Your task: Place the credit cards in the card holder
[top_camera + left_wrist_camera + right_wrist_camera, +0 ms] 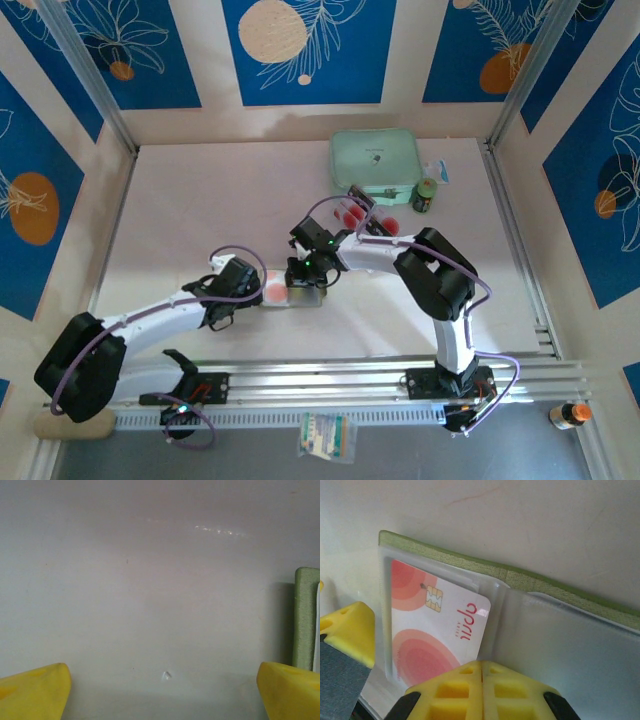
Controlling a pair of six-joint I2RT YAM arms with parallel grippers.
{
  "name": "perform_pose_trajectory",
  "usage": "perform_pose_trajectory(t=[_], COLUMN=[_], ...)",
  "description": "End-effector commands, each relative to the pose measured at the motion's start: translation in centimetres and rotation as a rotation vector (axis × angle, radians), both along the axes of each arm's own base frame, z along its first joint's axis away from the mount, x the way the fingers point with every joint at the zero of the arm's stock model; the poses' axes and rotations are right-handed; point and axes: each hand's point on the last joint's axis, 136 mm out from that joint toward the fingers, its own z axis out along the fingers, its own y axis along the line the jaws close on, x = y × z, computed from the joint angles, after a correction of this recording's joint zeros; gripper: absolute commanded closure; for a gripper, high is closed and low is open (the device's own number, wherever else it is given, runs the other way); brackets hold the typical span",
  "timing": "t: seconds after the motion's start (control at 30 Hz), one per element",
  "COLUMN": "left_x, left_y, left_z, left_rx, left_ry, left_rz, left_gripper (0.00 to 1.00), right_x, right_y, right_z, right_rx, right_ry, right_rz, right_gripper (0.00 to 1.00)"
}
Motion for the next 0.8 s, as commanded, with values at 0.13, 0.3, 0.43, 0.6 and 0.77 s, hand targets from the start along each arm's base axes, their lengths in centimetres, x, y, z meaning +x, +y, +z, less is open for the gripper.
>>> perform_pose_trajectory(t=[0.13, 0.3, 0.43, 0.6, 0.77], left_x=[-0.1, -0.1, -0.1, 0.1, 0.2], left_y=[0.6, 0.5, 0.5, 0.3, 0.2], left_z=[-0.5, -0.5, -0.5, -0.3, -0.2], left_rx=[0.002, -0.002, -0.004, -0.011, -0.017], left_ry=[0.002, 0.002, 0.002, -0.004, -0.007], left_rz=[0.031, 0.029, 0.028, 0.023, 0.022], left_gripper=[0.05, 0.05, 0.05, 0.05, 0.05], right_x=[0.1, 0.1, -0.1, -0.3, -0.5], right_y=[1.0, 1.6, 2.1, 2.3, 2.5], right_z=[0.0, 0.0, 0.0, 0.0, 0.7], right_rx=[0.007, 0.019, 0.036, 0.051, 0.069], right_ry=[0.002, 0.016, 0.030, 0.047, 0.052], right_rz=[0.031, 0.042, 0.050, 0.056, 0.058], right_gripper=[0.94, 0.94, 0.95, 0.95, 0.95])
